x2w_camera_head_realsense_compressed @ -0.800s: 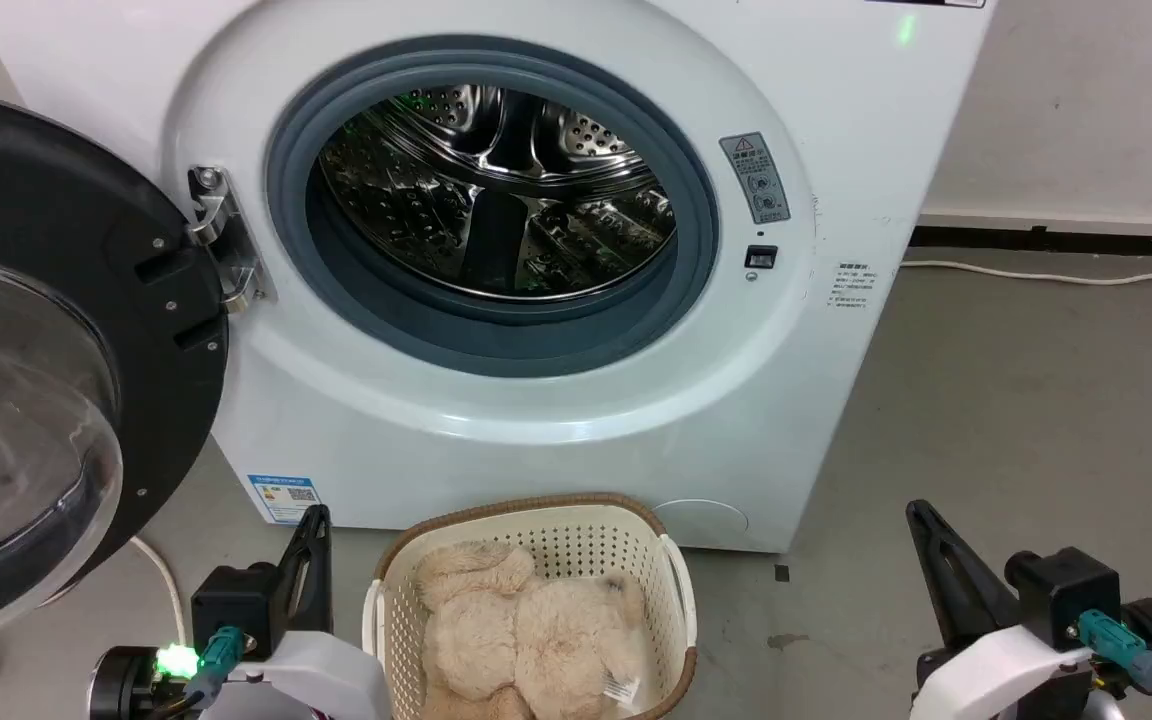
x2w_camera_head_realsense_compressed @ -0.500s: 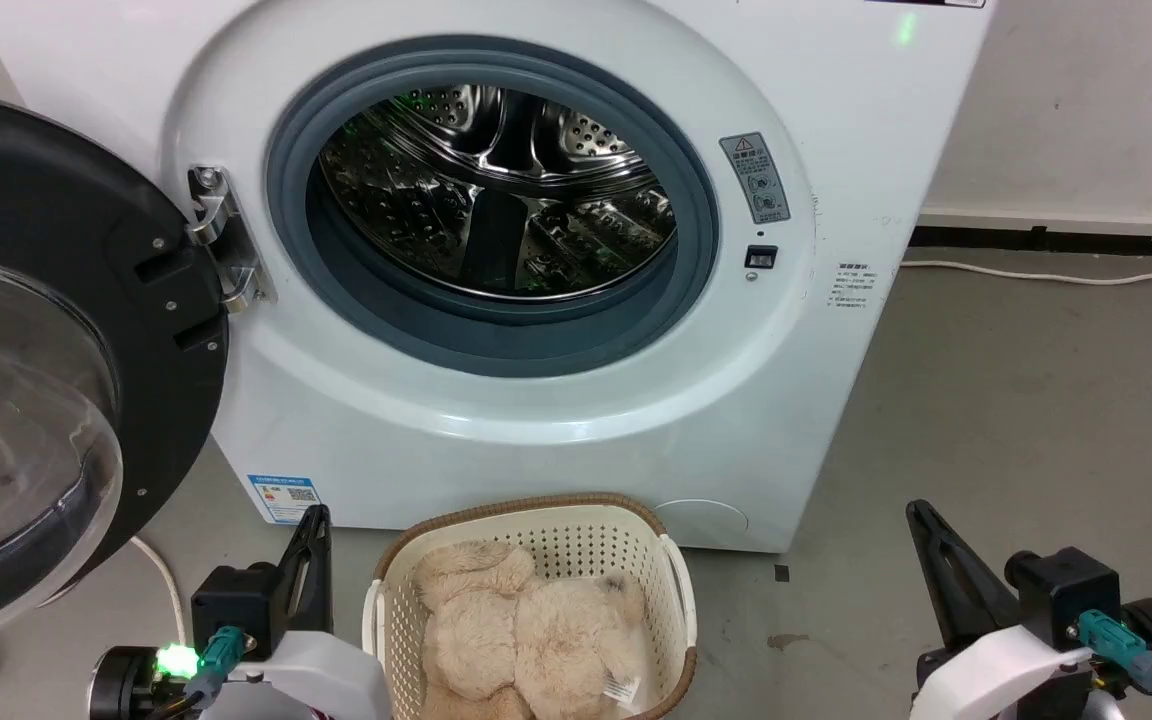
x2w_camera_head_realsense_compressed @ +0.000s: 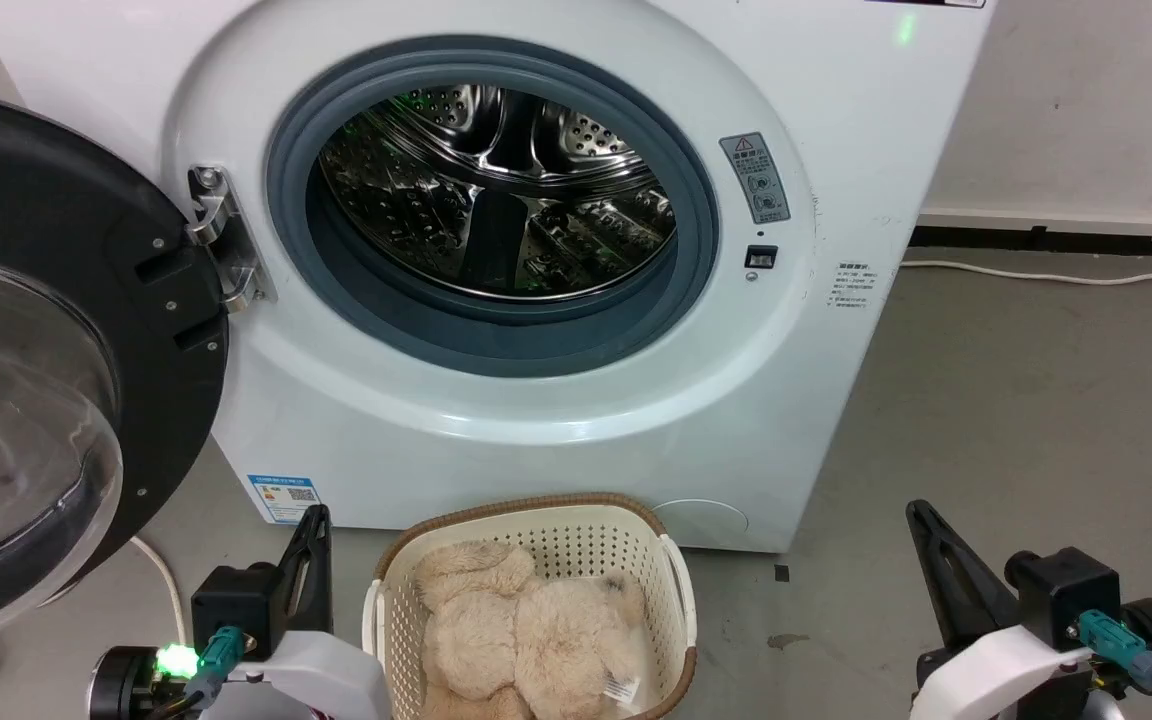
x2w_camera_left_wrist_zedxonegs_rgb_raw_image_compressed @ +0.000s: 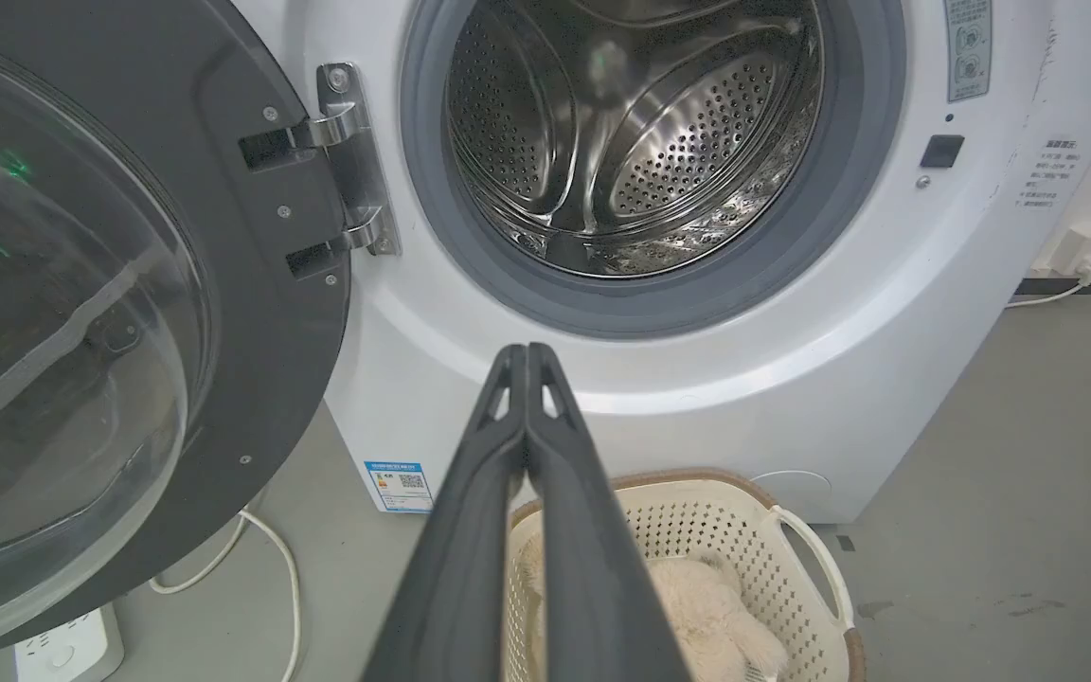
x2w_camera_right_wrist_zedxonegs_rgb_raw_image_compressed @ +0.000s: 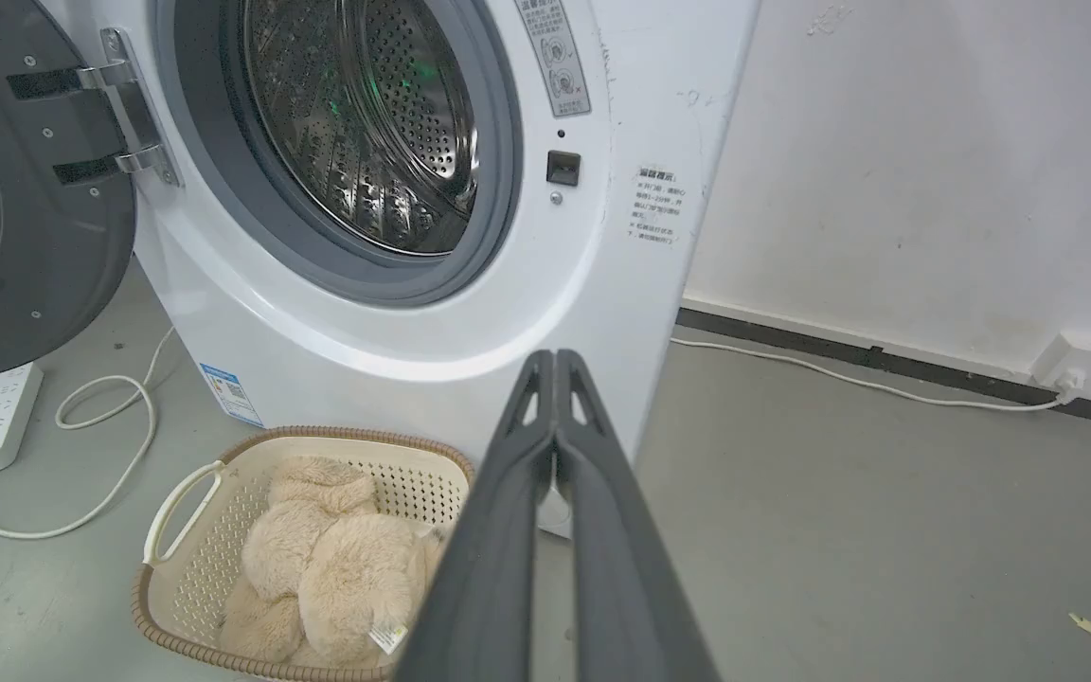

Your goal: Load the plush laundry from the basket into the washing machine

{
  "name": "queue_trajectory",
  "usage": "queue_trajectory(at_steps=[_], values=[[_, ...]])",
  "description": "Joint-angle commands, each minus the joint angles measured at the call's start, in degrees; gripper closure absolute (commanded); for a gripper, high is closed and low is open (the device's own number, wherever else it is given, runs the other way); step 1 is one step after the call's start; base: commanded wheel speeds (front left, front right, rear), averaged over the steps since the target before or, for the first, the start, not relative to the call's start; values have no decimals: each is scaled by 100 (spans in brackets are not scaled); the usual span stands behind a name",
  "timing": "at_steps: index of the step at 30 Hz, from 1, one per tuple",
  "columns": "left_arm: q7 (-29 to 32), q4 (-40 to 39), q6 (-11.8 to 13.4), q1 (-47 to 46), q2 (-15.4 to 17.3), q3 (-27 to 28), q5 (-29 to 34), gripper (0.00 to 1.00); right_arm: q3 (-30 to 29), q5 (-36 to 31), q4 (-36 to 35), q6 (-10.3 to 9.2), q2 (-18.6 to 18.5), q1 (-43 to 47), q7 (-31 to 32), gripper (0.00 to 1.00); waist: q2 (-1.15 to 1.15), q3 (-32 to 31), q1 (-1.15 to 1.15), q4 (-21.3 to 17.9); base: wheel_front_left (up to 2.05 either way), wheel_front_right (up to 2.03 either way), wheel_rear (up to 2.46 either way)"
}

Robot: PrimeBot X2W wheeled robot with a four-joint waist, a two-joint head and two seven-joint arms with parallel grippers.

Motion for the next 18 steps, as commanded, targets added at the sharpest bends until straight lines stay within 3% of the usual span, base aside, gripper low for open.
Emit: queue_trajectory(at_steps=[1, 3, 4, 18], values=[[3, -25, -25, -86, -2, -1, 8, 100, -13, -43, -27, 3, -4, -66, 8, 100, 0, 0, 0, 0, 0, 0, 0], [3, -25, -25, -86, -2, -1, 8, 100, -13, -43, -27, 3, -4, -66, 8, 100, 0, 0, 0, 0, 0, 0, 0], [-1, 1, 0, 1, 0, 0, -1, 0, 1, 3, 1, 0, 0, 1, -1, 0, 0, 0, 0, 0, 0, 0, 0], [-118, 20, 97, -5, 0, -193, -99, 0, -110, 99, -28, 0, -16, 58, -119, 0, 0, 60, 0, -30, 0, 0, 0]])
